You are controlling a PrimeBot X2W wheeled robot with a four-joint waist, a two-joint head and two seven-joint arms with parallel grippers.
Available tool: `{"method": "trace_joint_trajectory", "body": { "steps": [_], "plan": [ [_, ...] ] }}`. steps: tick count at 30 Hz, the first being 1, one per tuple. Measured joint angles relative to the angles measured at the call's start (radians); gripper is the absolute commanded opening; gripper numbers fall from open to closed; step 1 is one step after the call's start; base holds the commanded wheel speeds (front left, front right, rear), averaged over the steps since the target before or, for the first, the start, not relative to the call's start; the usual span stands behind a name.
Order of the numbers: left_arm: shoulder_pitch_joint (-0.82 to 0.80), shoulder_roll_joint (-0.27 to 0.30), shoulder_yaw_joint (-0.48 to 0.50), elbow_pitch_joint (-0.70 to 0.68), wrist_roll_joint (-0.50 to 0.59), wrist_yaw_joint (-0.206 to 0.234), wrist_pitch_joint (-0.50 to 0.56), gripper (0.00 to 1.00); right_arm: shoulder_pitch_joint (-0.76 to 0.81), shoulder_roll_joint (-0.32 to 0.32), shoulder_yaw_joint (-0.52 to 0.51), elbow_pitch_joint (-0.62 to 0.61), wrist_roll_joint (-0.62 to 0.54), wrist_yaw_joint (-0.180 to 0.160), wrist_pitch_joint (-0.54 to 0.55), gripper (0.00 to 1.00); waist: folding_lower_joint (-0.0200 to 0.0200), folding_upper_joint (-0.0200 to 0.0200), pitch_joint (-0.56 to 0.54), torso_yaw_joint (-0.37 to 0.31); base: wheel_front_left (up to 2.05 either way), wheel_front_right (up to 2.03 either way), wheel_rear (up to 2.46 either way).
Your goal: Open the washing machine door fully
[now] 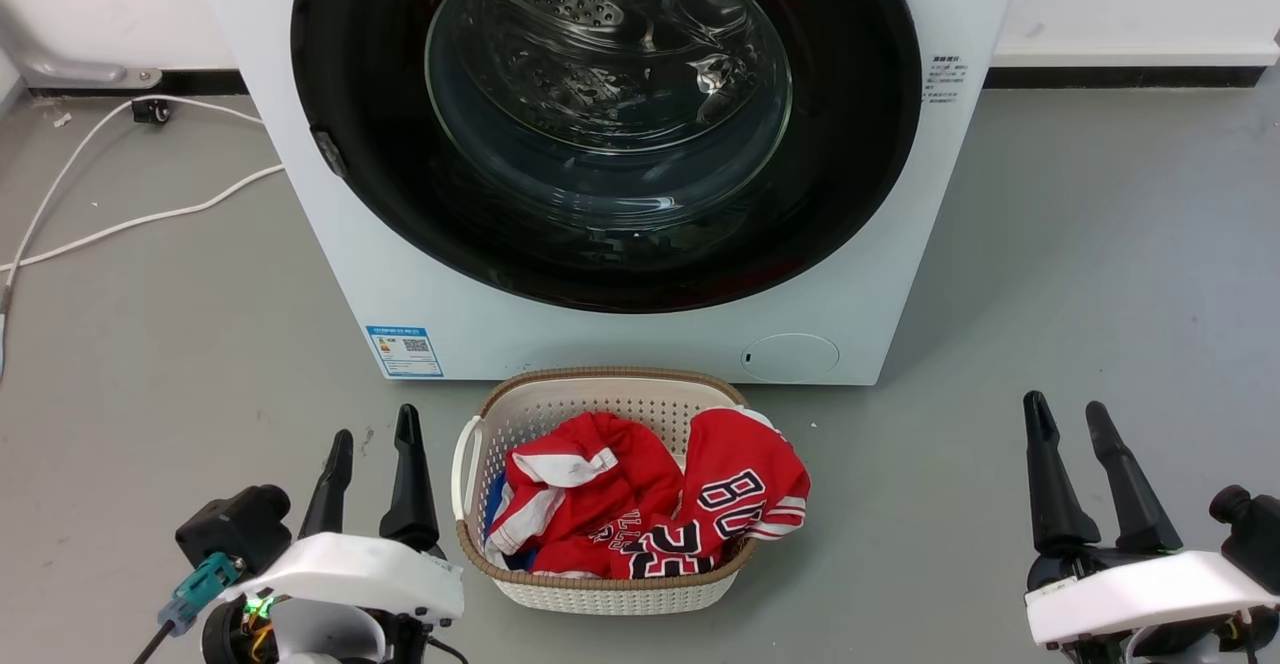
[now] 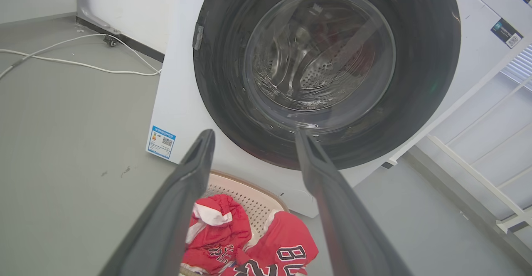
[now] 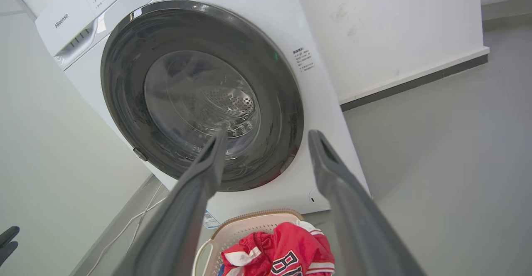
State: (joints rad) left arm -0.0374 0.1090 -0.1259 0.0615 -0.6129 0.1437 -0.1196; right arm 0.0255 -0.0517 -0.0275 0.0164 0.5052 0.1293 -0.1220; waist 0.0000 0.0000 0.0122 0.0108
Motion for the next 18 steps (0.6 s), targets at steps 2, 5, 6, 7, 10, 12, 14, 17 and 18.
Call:
{"method": "trace_joint_trajectory", "body": {
  "steps": [2, 5, 6, 7, 10, 12, 14, 17, 18],
  "plan": [
    [0.003, 0.001, -0.004, -0.007, 0.022, 0.007, -0.007, 1.00, 0.002, 0.000, -0.001, -0.007, -0.020, 0.000, -0.002, 1.00, 0.0000, 0.0000, 0.000, 0.001, 0.00, 0.00, 0.00],
    [0.008, 0.002, -0.010, -0.016, 0.054, 0.012, -0.015, 1.00, 0.011, 0.000, -0.002, -0.017, -0.056, 0.000, -0.012, 1.00, 0.0000, 0.0000, 0.001, 0.001, 0.00, 0.00, 0.00],
    [0.009, 0.003, -0.012, -0.018, 0.065, 0.015, -0.017, 1.00, 0.014, 0.000, -0.002, -0.019, -0.065, 0.000, -0.015, 1.00, 0.0000, 0.0000, 0.001, 0.001, 0.00, 0.00, 0.00],
    [0.010, 0.004, -0.015, -0.020, 0.076, 0.015, -0.020, 1.00, 0.016, 0.000, -0.003, -0.022, -0.074, 0.000, -0.019, 1.00, 0.0000, 0.0000, 0.001, 0.001, 0.00, 0.00, 0.00],
    [0.010, 0.004, -0.024, -0.025, 0.107, 0.016, -0.026, 1.00, 0.017, 0.000, -0.006, -0.032, -0.105, 0.000, -0.025, 1.00, 0.0001, 0.0000, 0.002, 0.002, 0.00, 0.00, 0.00],
    [0.010, 0.004, -0.026, -0.028, 0.128, 0.016, -0.034, 1.00, 0.019, 0.000, -0.008, -0.040, -0.123, 0.000, -0.030, 1.00, 0.0000, 0.0000, 0.003, 0.002, 0.00, 0.00, 0.00],
    [0.012, 0.004, -0.029, -0.029, 0.145, 0.016, -0.036, 1.00, 0.021, 0.000, -0.012, -0.044, -0.140, 0.000, -0.036, 1.00, 0.0000, 0.0000, 0.003, 0.003, 0.00, 0.00, 0.00],
    [0.013, 0.004, -0.031, -0.030, 0.175, 0.017, -0.044, 1.00, 0.022, 0.000, -0.017, -0.053, -0.171, 0.000, -0.044, 1.00, 0.0000, 0.0000, 0.002, 0.005, 0.00, 0.00, 0.00],
    [0.014, 0.003, -0.031, -0.031, 0.185, 0.018, -0.047, 1.00, 0.022, 0.000, -0.019, -0.055, -0.177, 0.000, -0.045, 1.00, 0.0000, 0.0000, 0.002, 0.005, 0.00, 0.00, 0.00]
  ]
}}
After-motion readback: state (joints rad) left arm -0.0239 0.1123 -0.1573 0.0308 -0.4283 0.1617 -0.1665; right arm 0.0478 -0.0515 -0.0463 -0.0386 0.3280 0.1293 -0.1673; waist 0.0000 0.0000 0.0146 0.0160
